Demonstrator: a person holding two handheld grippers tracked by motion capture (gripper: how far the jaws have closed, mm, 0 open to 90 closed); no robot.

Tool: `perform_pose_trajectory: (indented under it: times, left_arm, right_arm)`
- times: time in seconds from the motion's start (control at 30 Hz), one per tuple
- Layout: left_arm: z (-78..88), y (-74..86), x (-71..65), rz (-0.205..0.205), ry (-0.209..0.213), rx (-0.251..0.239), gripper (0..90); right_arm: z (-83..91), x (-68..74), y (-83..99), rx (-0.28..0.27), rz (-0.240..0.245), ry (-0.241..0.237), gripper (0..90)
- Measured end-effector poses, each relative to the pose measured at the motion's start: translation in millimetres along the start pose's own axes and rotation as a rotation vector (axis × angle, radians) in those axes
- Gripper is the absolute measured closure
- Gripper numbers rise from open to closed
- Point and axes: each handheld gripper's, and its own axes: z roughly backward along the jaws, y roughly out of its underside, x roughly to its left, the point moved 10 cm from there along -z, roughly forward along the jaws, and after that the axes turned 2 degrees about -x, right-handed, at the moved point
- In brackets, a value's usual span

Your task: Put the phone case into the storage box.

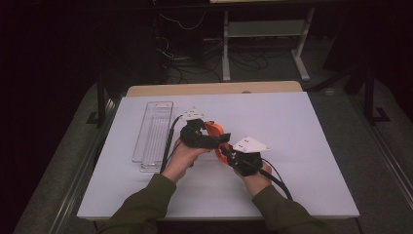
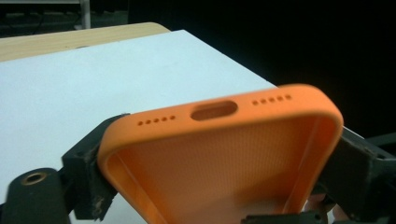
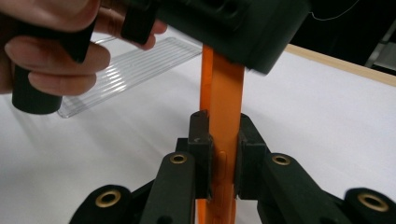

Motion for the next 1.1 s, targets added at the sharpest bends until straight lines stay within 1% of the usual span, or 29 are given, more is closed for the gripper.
perform_pose_trajectory:
  times: [0.17, 0.27, 0.47, 0.6, 0.73, 0.77, 0.8, 0.83, 0.93, 0.97, 1.1]
  left_arm:
    - [1.2, -0.2, 0.4, 0.003, 0.003, -0.008, 12.9]
    - [1.9, -0.3, -0.1, -0.002, 0.004, -0.015, 13.3]
    - [2.4, -0.5, -0.2, -0.003, 0.008, -0.014, 13.8]
    - [2.9, -1.4, -1.2, -0.019, 0.007, -0.018, 14.0]
    - [3.3, -2.1, -1.7, -0.025, 0.011, -0.021, 14.2]
    - [3.5, -2.7, -2.2, -0.023, 0.011, -0.024, 14.2]
    - [4.7, -3.3, -1.6, -0.034, 0.008, -0.021, 14.3]
    - [5.2, -4.0, -1.3, -0.035, 0.007, -0.024, 14.3]
    - [8.8, -6.7, 2.2, -0.048, 0.002, -0.027, 14.3]
    - [9.4, -7.9, 3.0, -0.043, -0.003, -0.035, 14.3]
    - [12.8, -11.4, 7.8, -0.05, -0.011, -0.049, 14.3]
  right_arm:
    - [-1.0, 1.7, 0.5, -0.001, -0.004, -0.002, 78.6]
    - [-1.0, 2.1, 0.5, 0.0, -0.004, -0.004, 78.6]
    - [-0.7, 1.0, 0.5, 0.002, 0.009, -0.002, 78.3]
    - [-0.9, 0.0, -0.3, -0.004, 0.026, -0.002, 77.9]
    - [-0.6, 0.4, -0.9, -0.005, 0.026, -0.006, 76.8]
    - [-0.8, 0.1, -1.2, -0.008, 0.031, -0.006, 76.1]
    - [-0.6, 0.2, -0.6, -0.001, 0.027, -0.007, 73.8]
    - [-0.5, 0.8, 0.5, 0.007, 0.014, -0.009, 71.7]
    - [-1.0, -0.8, 0.1, 0.005, 0.012, -0.008, 64.9]
    - [-0.8, -1.2, -0.3, 0.003, 0.012, -0.011, 63.3]
    - [0.5, -1.4, -1.9, -0.002, 0.005, -0.025, 55.5]
